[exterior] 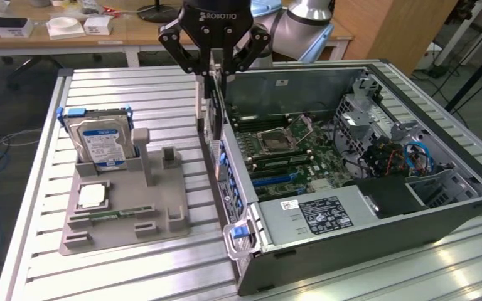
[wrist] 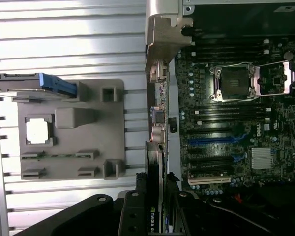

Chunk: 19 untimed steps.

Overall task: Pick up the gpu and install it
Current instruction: 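Pick up the gpu and move the gpu toward the slot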

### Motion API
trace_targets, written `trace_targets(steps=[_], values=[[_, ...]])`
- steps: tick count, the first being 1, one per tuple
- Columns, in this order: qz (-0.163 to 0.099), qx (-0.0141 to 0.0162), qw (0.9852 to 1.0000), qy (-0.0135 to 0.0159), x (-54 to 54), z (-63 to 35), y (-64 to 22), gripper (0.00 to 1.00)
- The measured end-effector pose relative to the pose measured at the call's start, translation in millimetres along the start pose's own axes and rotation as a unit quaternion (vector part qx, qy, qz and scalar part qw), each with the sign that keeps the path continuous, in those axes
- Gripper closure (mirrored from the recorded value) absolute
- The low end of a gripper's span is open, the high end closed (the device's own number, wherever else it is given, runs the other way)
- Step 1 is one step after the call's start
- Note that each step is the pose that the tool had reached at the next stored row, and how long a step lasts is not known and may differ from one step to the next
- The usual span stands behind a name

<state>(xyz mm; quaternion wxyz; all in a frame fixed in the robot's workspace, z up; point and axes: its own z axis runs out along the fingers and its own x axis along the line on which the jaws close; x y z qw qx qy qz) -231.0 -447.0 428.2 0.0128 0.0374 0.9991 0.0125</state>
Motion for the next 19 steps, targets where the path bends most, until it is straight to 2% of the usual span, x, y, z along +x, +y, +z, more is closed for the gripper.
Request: trace_targets(steps=[12,19], values=[[0.000,0.0000,1.0000,0.0000,-9.1,0.2,0.7,0.74],[0.000,0.0000,1.0000,0.0000,-18.3,0.5,1.4,0.74]])
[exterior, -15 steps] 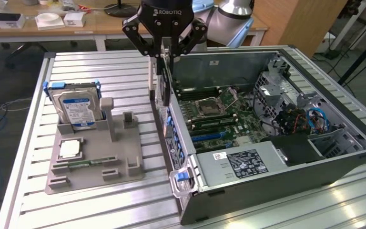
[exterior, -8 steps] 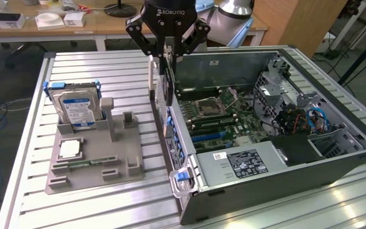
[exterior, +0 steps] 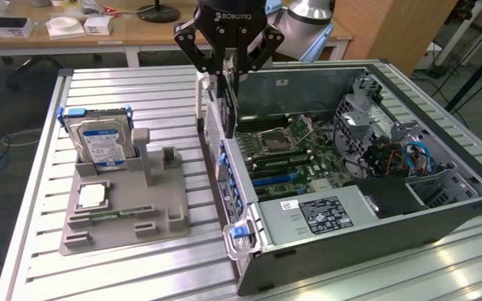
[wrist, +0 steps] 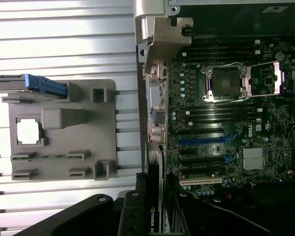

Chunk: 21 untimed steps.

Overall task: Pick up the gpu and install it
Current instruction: 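Pick up the gpu and move the gpu toward the slot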

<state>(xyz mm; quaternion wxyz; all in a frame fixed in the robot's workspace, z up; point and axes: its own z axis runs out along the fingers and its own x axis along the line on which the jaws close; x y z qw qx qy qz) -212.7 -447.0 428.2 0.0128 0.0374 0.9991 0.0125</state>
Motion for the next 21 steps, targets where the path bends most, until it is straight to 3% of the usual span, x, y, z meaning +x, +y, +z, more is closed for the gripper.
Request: trace_targets(steps=[11,21], values=[[0.000,0.0000,1.0000,0.0000,-8.2,0.3,0.6,0.74],[0.000,0.0000,1.0000,0.0000,-24.2,0.7,1.8,0.74]])
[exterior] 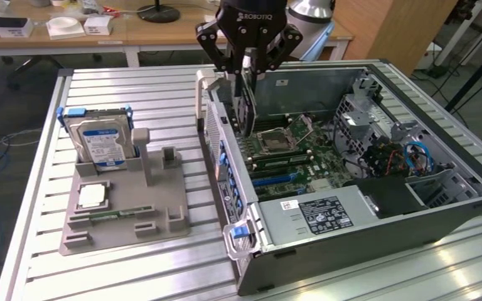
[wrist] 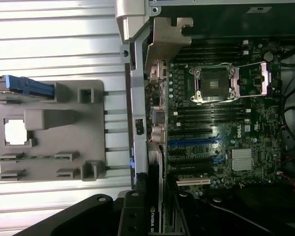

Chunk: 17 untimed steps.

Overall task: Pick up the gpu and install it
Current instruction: 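Pick up the gpu and move the gpu toward the slot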

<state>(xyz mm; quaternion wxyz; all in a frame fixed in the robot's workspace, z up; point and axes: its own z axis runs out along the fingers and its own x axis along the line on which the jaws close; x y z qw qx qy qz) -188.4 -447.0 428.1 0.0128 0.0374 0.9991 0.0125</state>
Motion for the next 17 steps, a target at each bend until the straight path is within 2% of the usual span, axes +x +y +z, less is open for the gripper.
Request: trace_targets(steps=[17], values=[[0.000,0.0000,1.0000,0.0000,-27.4,0.8,2.1,0.74]])
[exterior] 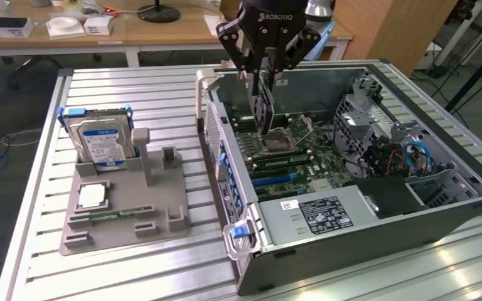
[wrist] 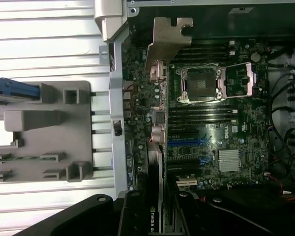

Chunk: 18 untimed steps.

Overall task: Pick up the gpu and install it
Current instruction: 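Pick up the gpu and move the gpu toward the slot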

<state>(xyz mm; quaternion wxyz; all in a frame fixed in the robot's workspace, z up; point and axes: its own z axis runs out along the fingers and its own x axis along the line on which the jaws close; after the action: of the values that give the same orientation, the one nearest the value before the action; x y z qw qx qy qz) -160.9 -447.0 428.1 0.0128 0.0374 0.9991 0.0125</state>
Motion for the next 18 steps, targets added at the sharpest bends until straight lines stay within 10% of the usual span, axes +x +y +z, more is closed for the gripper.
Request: trace_targets(steps=[18], values=[[0.000,0.0000,1.0000,0.0000,-30.1,0.8,2.2,0.74]])
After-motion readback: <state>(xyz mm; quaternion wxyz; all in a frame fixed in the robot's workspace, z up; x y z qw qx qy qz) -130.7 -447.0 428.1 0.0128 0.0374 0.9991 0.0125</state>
